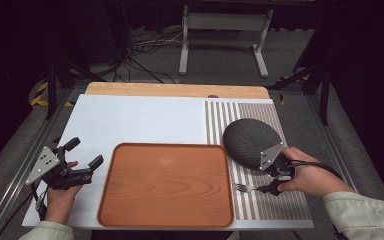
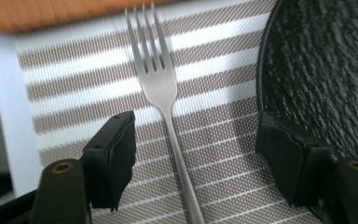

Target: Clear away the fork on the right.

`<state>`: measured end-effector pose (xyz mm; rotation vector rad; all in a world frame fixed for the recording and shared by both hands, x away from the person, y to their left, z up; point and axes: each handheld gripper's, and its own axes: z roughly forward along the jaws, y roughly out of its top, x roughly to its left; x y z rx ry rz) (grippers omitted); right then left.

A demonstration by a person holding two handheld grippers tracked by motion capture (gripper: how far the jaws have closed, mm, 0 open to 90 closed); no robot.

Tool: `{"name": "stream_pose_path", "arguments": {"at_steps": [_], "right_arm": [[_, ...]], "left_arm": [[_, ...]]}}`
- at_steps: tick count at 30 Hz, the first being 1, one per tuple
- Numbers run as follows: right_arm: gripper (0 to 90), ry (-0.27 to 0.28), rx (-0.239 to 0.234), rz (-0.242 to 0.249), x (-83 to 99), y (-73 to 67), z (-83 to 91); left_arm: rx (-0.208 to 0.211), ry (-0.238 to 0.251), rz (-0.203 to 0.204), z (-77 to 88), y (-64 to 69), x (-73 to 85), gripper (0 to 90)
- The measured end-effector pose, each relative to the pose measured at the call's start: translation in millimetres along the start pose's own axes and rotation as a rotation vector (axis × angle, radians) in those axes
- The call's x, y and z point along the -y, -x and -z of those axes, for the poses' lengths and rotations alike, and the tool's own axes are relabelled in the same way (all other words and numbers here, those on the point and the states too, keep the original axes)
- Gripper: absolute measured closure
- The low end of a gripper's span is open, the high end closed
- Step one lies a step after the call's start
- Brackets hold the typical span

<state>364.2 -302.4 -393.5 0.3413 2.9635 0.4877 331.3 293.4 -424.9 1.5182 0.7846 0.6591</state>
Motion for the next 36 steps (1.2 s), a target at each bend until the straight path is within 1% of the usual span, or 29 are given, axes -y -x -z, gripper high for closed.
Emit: {"name": "stream_pose_path", "arguments": {"at_steps": [1,3,5,6,7,8,9,10,11,12,14,15,17,19,20,21,22,24,25,26,27,28,32,34,36], "right_arm": [[35.3,-0.027,-0.009,0.008,-0.1,-0.5,-1.1],[37.4,-0.058,-0.022,0.039,-0.3,0.1,-4.1],[42.2,-0.089,-0.029,0.051,-0.5,-0.1,-6.0],[44.4,-0.092,-0.033,0.059,-0.6,1.0,-7.0],[46.5,-0.114,-0.043,0.049,-0.6,0.5,-7.2],[48.0,-0.123,-0.046,0.056,-0.6,0.7,-8.1],[50.3,-0.145,-0.059,0.061,-0.5,0.4,-8.5],[50.3,-0.145,-0.059,0.061,-0.5,0.4,-8.5],[52.8,-0.160,-0.062,0.068,-0.4,0.3,-10.1],[54.5,-0.176,-0.075,0.083,-0.4,0.6,-11.3],[58.5,-0.194,-0.078,0.108,-0.2,1.1,-14.0],[60.7,-0.205,-0.088,0.111,-0.4,1.3,-14.7],[64.8,-0.220,-0.092,0.120,-0.8,1.2,-16.5],[69.3,-0.240,-0.104,0.137,-1.3,1.3,-18.5],[71.5,-0.252,-0.104,0.148,-1.5,0.8,-19.8],[72.9,-0.263,-0.114,0.172,-1.9,2.0,-20.4],[74.8,-0.270,-0.115,0.166,-1.8,1.2,-21.1],[77.1,-0.274,-0.117,0.174,-1.5,1.4,-22.0],[79.9,-0.280,-0.122,0.181,-2.0,2.1,-21.6],[81.1,-0.285,-0.123,0.193,-1.8,2.7,-21.9],[81.1,-0.285,-0.123,0.193,-1.8,2.7,-21.9],[84.2,-0.288,-0.121,0.204,-2.0,3.3,-21.9],[84.7,-0.296,-0.123,0.213,-3.0,3.1,-22.5],[84.9,-0.301,-0.123,0.226,-3.6,2.9,-22.7],[85.1,-0.305,-0.121,0.224,-4.1,2.5,-22.8]], "left_arm": [[0.000,0.001,0.001,-0.2,0.0,0.1,0.2],[0.000,0.003,0.001,-0.1,0.1,0.0,0.2],[-0.001,0.003,-0.002,0.2,0.0,-0.2,0.2],[-0.002,0.003,-0.002,0.2,-0.1,-0.2,0.2],[-0.001,0.004,-0.003,0.2,-0.2,-0.2,0.2],[-0.002,0.004,-0.002,0.2,-0.3,-0.1,0.2],[-0.002,0.003,-0.002,0.3,-0.3,-0.1,0.2],[-0.002,0.003,-0.002,0.3,-0.3,-0.1,0.2],[-0.001,0.004,0.000,0.3,-0.2,-0.1,0.2],[-0.001,0.003,0.000,0.2,-0.3,-0.1,0.2],[-0.002,0.004,-0.002,0.2,-0.4,-0.2,0.2],[-0.002,0.005,0.000,0.3,-0.2,-0.2,0.2],[-0.002,0.006,0.000,0.3,-0.2,-0.2,0.2],[-0.002,0.005,0.000,0.3,-0.2,-0.3,0.2],[-0.002,0.005,0.000,0.3,-0.2,-0.2,0.2],[-0.001,0.005,0.000,0.3,-0.2,-0.2,0.2],[0.001,0.004,0.000,0.2,-0.2,-0.2,0.2],[0.005,0.001,-0.006,0.0,0.2,-0.5,0.2],[0.006,0.000,-0.007,-0.1,0.5,-0.6,0.2],[0.006,0.000,-0.007,-0.1,0.6,-0.7,0.2],[0.006,0.000,-0.007,-0.1,0.6,-0.7,0.2],[0.006,0.001,-0.007,0.0,0.7,-0.7,0.2],[0.003,0.002,-0.006,0.3,0.3,-0.8,0.2],[0.003,0.002,-0.006,0.3,0.2,-0.9,0.2],[0.003,0.001,-0.007,0.4,0.2,-0.9,0.2]]}}
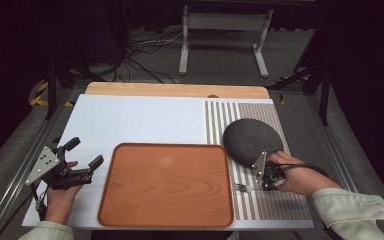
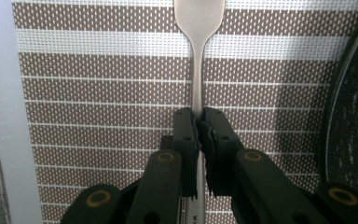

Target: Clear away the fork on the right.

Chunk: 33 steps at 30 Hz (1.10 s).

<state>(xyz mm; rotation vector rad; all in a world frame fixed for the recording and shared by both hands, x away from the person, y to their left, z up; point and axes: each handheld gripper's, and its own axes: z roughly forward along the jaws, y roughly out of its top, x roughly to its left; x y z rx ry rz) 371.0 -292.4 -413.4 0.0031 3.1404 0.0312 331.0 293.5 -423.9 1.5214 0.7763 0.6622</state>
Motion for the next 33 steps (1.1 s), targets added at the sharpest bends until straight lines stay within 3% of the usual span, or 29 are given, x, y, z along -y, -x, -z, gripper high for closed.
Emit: {"name": "stream_pose_path", "arguments": {"at_steps": [7,11,25,33], "right_arm": [[85.4,0.017,0.001,-0.004,0.1,-0.8,1.9],[85.5,0.037,0.025,-0.009,-1.2,-1.5,11.0],[85.4,0.145,0.083,-0.078,-4.8,-1.7,39.0],[85.4,0.211,0.115,-0.077,-11.6,0.9,52.2]], "left_arm": [[-0.003,0.003,0.005,0.1,-0.2,0.1,0.2],[-0.003,0.002,0.005,-0.1,-0.1,0.2,0.2],[-0.007,0.006,0.005,0.4,0.4,-0.3,0.2],[-0.007,0.008,0.004,0.3,0.0,-0.3,0.2]]}}
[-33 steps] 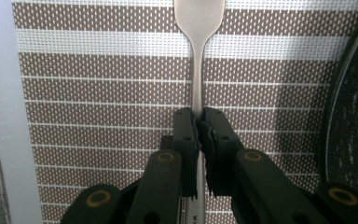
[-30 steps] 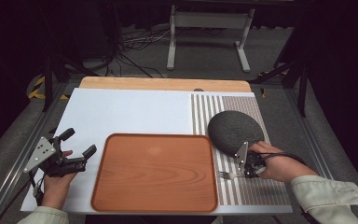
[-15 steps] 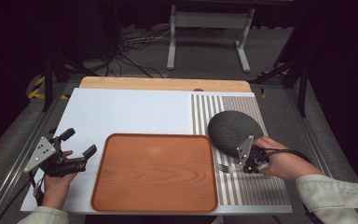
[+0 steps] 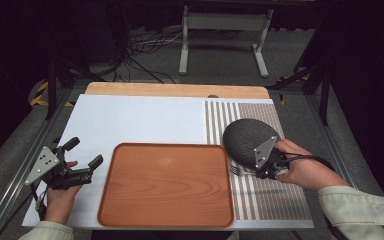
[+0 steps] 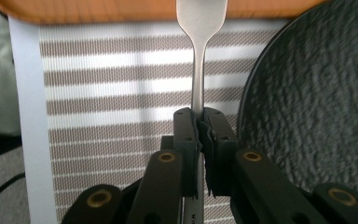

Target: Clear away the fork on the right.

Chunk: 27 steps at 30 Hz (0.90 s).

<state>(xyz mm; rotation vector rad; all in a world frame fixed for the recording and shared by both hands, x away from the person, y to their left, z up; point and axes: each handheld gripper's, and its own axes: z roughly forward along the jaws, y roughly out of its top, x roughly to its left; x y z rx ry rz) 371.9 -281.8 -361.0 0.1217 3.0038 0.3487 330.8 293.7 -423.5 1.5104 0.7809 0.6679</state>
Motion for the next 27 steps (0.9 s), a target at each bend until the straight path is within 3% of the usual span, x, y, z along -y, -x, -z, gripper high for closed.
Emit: {"name": "stream_pose_path", "arguments": {"at_steps": [7,18,27], "right_arm": [[85.4,0.062,0.024,-0.007,-11.2,3.9,8.9],[85.5,0.178,0.060,-0.066,-34.8,7.5,16.0],[85.5,0.240,0.049,-0.206,-50.7,9.5,16.9]], "left_arm": [[0.001,-0.002,0.000,0.2,-0.1,-0.2,0.2],[0.002,-0.001,0.000,0.3,-0.3,-0.6,0.1],[0.002,0.002,-0.001,1.2,-0.8,-1.5,0.2]]}}
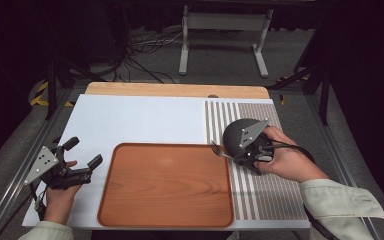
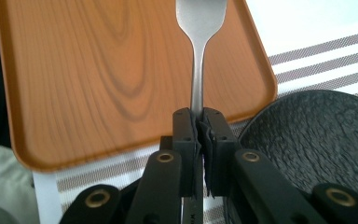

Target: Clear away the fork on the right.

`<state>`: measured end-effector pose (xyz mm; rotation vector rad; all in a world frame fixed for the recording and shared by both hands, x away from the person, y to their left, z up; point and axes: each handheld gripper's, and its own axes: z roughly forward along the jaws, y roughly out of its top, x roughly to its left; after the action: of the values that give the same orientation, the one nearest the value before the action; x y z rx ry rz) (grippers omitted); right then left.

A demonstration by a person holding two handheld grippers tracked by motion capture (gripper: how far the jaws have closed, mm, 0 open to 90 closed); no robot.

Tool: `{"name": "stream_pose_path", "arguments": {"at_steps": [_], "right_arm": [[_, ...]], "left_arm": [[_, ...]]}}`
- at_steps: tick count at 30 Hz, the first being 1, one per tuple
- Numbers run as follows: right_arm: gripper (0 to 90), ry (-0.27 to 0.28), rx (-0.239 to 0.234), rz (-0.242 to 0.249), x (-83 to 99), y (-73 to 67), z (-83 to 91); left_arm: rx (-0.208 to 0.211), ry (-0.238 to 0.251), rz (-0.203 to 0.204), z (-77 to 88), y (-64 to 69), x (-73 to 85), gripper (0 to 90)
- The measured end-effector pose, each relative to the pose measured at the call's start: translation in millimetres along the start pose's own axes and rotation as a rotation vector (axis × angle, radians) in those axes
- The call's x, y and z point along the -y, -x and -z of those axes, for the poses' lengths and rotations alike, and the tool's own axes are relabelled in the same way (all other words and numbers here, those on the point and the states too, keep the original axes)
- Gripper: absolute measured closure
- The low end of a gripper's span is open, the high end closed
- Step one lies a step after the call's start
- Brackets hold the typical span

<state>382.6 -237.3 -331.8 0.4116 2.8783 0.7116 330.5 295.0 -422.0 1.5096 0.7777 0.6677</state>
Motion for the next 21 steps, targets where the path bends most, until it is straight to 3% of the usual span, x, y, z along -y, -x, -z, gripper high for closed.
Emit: {"name": "stream_pose_path", "arguments": {"at_steps": [3,7,8,15,16,18,21], "right_arm": [[85.5,0.003,-0.003,-0.024,-2.2,-0.7,-1.1],[85.5,-0.003,0.003,-0.127,-10.6,-4.7,-3.7],[85.5,-0.003,0.003,-0.127,-10.6,-4.7,-3.7],[85.5,0.013,-0.004,-0.285,-17.4,-4.8,-8.5],[85.5,0.015,-0.006,-0.332,-19.2,-5.1,-10.1],[85.5,0.013,-0.008,-0.348,-20.0,-5.2,-10.6],[85.5,0.003,-0.013,-0.415,-24.1,-6.6,-13.0]], "left_arm": [[0.000,-0.001,0.001,0.0,-0.1,0.1,0.2],[0.001,-0.001,0.000,-0.7,0.2,0.0,0.2],[0.001,-0.001,0.000,-0.7,0.2,0.0,0.2],[0.000,-0.001,0.003,-0.3,0.1,0.1,0.2],[-0.001,0.000,0.003,-0.3,-0.1,0.1,0.2],[-0.001,0.001,0.003,-0.2,-0.1,0.1,0.2],[-0.002,-0.001,0.003,-0.3,-0.3,0.3,0.2]]}}
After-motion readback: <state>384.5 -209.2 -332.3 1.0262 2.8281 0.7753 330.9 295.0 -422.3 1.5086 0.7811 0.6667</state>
